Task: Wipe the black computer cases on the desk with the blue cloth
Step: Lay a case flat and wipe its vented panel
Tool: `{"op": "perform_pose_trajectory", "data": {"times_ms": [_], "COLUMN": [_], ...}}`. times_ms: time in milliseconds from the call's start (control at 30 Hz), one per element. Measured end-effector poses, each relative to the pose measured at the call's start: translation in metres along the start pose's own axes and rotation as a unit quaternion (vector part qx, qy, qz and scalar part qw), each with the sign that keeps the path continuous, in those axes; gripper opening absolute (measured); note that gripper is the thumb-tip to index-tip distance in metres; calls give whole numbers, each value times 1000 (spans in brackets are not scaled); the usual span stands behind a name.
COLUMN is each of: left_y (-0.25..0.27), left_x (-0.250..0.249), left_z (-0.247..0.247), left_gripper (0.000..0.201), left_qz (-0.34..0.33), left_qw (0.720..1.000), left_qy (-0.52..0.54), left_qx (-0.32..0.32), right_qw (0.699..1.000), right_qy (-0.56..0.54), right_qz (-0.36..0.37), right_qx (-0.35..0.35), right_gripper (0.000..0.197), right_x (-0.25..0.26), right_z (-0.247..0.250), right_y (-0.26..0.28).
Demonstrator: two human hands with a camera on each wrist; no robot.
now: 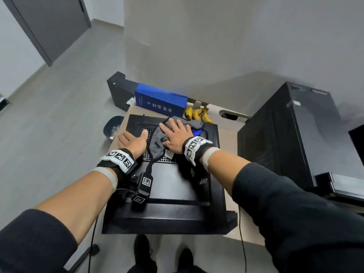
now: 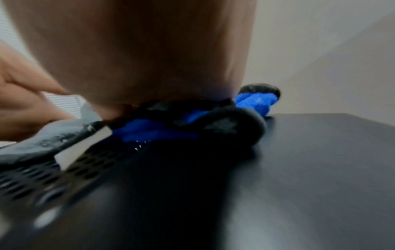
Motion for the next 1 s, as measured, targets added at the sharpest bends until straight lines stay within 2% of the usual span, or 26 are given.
{"op": "perform_pose_trajectory", "data": {"times_ms": [133,233,367,467,633,800,1000], "left_y": [-8,-7,-4,-2,0,15,78], "left_x": [7,7,9,7,6,3,21], "left_z": [-4,-9,-13,-13,-13,-11,-29], "left_gripper": [92,102,144,157,160,153,130], "left_qz": [-5,-17,-19,-23,-17,-8,-75], "left_qw": [1000,1000,995,990,989,990,986], "left_qy": [19,8,-91,-141,-150,-139,-120], "left_qx": [15,2,20,17,1,-26,-85], "right_qw": [999,998,991,979,979,987,992], "right_qy": [-26,-22,-55,-105,-126,-106,-101], "right_qz": [34,31,-102,-164,-148,-107,-67], "right_qx": [-8,-42,-70,-62,-58,-49,-42], "right_gripper": [65,65,74,77,76,74,73], "right_x": [22,4,-75,-103,-85,-57,-40], "right_z": [10,9,-2,-15,-39,-65,-82], "right_y": [-33,-26,9,38,89,150,191]}}
Point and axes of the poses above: each hand's wrist, its own y-axis away from the middle knuckle, its own z-axis out of the back of the hand, x = y × z, the point moved 3 cm from there along -y, towards the middle knuckle, and after that the axes turned 3 degrees about z, right-handed, at the moved point
